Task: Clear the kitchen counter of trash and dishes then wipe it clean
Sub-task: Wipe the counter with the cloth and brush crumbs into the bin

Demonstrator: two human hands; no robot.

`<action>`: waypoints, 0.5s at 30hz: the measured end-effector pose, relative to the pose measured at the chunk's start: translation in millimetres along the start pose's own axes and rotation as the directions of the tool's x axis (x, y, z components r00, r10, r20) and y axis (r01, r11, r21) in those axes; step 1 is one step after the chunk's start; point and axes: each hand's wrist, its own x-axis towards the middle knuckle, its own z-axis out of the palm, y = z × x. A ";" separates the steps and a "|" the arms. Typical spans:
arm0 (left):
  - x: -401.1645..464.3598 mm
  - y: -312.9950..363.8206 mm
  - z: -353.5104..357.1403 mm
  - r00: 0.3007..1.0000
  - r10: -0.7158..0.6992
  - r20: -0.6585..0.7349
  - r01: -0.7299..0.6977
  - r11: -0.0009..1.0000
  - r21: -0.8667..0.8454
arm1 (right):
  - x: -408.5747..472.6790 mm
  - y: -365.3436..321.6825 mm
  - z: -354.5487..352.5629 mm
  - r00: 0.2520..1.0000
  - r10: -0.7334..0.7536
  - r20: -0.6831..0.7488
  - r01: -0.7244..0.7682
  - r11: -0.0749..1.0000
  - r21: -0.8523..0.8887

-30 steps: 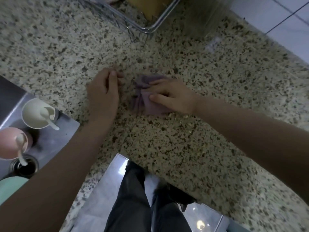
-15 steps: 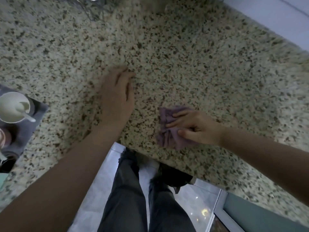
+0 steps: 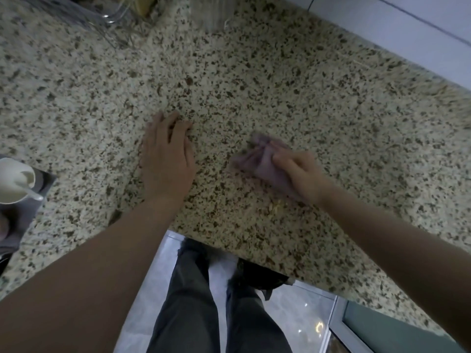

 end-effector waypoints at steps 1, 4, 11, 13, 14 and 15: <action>0.2 -0.3 0.1 1.000 0.001 -0.002 -0.001 1.000 0.000 | 13.3 -3.2 -8.2 0.996 0.053 -0.078 -0.051 0.998 0.027; 1.3 -0.3 1.0 1.000 0.010 -0.017 -0.010 1.000 0.017 | 57.1 -11.7 -32.4 0.958 0.095 -0.271 -0.086 0.995 0.047; 2.2 0.0 3.2 1.000 0.017 -0.025 -0.016 0.999 0.042 | 92.0 -14.6 -34.9 0.973 -0.025 -0.230 -0.036 0.966 -0.255; 2.9 -0.3 2.8 1.000 0.005 -0.017 -0.005 0.999 0.050 | 59.9 -12.7 -20.4 0.989 -0.111 -0.101 0.071 0.938 -0.339; 2.3 0.8 2.0 1.000 0.003 -0.011 -0.003 0.998 0.058 | 38.9 -11.4 -12.8 0.986 -0.166 -0.028 0.144 0.915 -0.376; 1.6 2.0 0.8 1.000 0.004 -0.003 -0.004 0.998 0.063 | 18.9 -8.2 -6.0 0.971 -0.231 0.060 0.235 0.887 -0.397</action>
